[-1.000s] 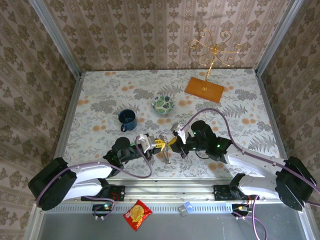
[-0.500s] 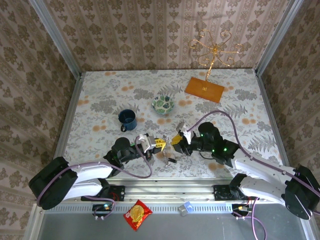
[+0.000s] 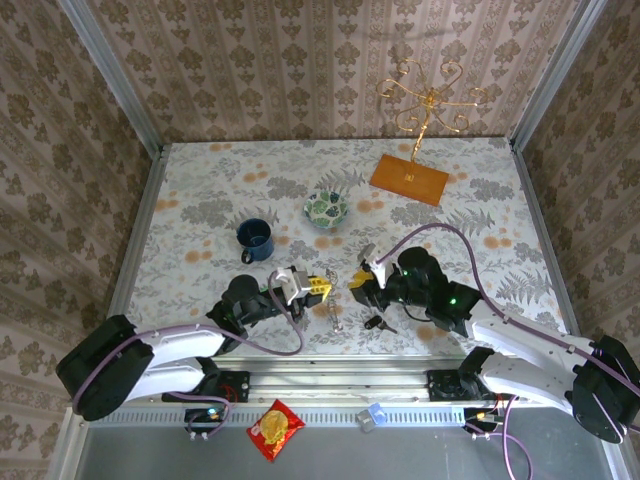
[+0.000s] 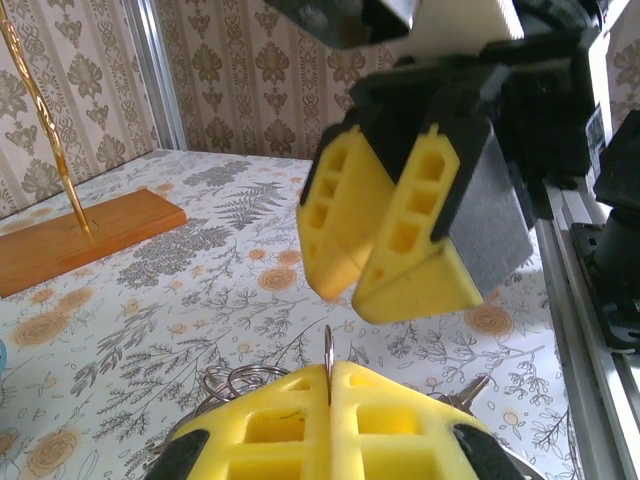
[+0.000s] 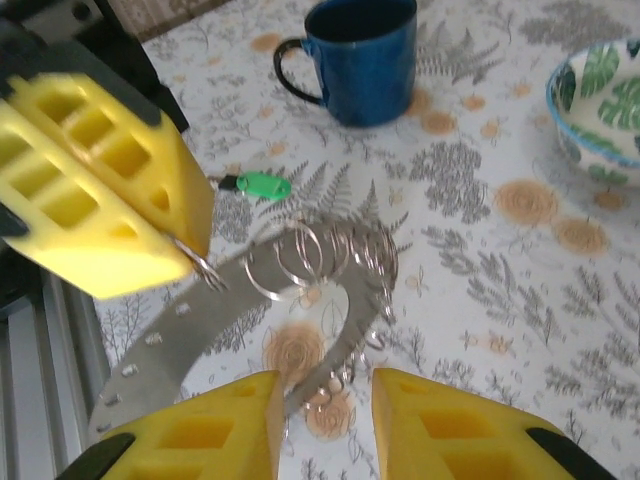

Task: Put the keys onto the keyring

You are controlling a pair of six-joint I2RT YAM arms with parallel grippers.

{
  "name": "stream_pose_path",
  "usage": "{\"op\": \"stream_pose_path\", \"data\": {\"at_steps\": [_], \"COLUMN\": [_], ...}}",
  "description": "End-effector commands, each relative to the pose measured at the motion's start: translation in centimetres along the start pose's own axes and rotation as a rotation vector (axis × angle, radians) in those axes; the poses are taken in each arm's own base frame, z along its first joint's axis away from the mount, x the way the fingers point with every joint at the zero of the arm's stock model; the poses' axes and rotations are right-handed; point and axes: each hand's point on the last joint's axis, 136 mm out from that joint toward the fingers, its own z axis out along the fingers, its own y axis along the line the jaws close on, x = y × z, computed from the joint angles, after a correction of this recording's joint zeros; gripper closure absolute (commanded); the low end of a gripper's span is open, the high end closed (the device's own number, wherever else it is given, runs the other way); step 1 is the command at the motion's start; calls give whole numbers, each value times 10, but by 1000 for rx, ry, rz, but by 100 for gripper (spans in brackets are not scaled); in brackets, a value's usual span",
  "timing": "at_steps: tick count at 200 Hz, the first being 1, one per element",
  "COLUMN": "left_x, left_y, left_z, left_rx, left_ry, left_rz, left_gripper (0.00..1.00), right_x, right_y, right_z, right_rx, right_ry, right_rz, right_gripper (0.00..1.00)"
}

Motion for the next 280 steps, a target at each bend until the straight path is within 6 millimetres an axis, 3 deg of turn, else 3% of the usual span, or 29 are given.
{"op": "stream_pose_path", "data": {"at_steps": [1, 63, 115, 216, 245, 280], "left_x": [-12, -15, -17, -17, -16, -10], "left_y": [-1, -10, -15, -17, -17, -13], "left_z": [-5, -9, -8, -5, -6, -7], "left_rx": [4, 62, 97, 121, 118, 94], "left_ry": [-48, -71, -90, -108, -110, -91], "left_rz": [-32, -39, -17, -24, -27, -38], "left_gripper": [100, 100, 100, 100, 100, 99], "right_x": [2, -26, -36, -36, -36, -34], "right_y": [-2, 35, 44, 55, 54, 54], "right_z": [-8, -7, 4, 11, 13, 9], "right_rx": [20, -186, -257, -339, -342, -341], "right_ry": [15, -116, -132, -123, -105, -71], "right_rz": [19, -206, -322, -355, -364, -395], "right_gripper": [69, 65, 68, 84, 100, 100]}}
